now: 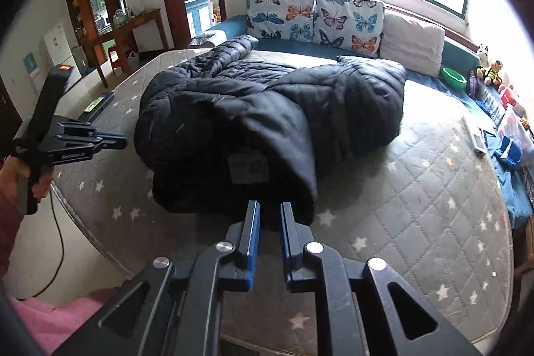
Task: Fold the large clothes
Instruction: 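Grasp the black jacket with both grippers and lift it off the mattress, then spread the black jacket flat on the mattress with both grippers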
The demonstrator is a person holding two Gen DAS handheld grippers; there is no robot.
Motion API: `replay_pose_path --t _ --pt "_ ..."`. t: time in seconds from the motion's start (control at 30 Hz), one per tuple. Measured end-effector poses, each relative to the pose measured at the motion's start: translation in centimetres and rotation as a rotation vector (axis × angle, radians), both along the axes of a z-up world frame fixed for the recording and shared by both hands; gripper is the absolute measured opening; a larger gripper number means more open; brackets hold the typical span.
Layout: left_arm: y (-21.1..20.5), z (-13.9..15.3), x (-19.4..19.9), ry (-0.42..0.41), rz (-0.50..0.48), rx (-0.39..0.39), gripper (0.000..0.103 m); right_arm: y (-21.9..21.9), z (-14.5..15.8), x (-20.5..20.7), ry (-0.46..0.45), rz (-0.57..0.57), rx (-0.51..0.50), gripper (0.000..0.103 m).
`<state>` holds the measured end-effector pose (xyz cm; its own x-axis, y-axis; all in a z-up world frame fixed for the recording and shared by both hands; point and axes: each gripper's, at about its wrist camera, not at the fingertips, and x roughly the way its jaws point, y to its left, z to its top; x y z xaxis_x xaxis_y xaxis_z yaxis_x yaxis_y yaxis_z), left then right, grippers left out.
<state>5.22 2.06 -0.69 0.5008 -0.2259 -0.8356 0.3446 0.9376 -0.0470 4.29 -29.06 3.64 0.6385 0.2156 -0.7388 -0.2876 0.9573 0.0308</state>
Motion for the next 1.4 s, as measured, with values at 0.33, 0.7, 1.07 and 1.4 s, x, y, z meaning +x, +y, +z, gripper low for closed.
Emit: replay_pose_path --t 0.33,0.7,1.07,1.4 --pt "1.9 6.0 10.5 -0.079 0.088 -0.119 0.056 -3.8 1.3 9.3 -0.060 -0.117 0.031 0.088" --pt "-1.3 -0.2 24.3 0.143 0.042 -0.056 0.056 -14.5 -6.9 16.9 0.159 -0.348 0.470 0.088" --pt "-0.1 -3.8 19.2 0.218 -0.018 -0.027 0.056 -13.3 -6.2 16.4 0.154 -0.257 0.505 0.039" --pt "0.2 -3.5 11.8 0.213 -0.078 0.001 0.059 -10.8 -2.0 5.5 -0.051 -0.255 0.234 0.027"
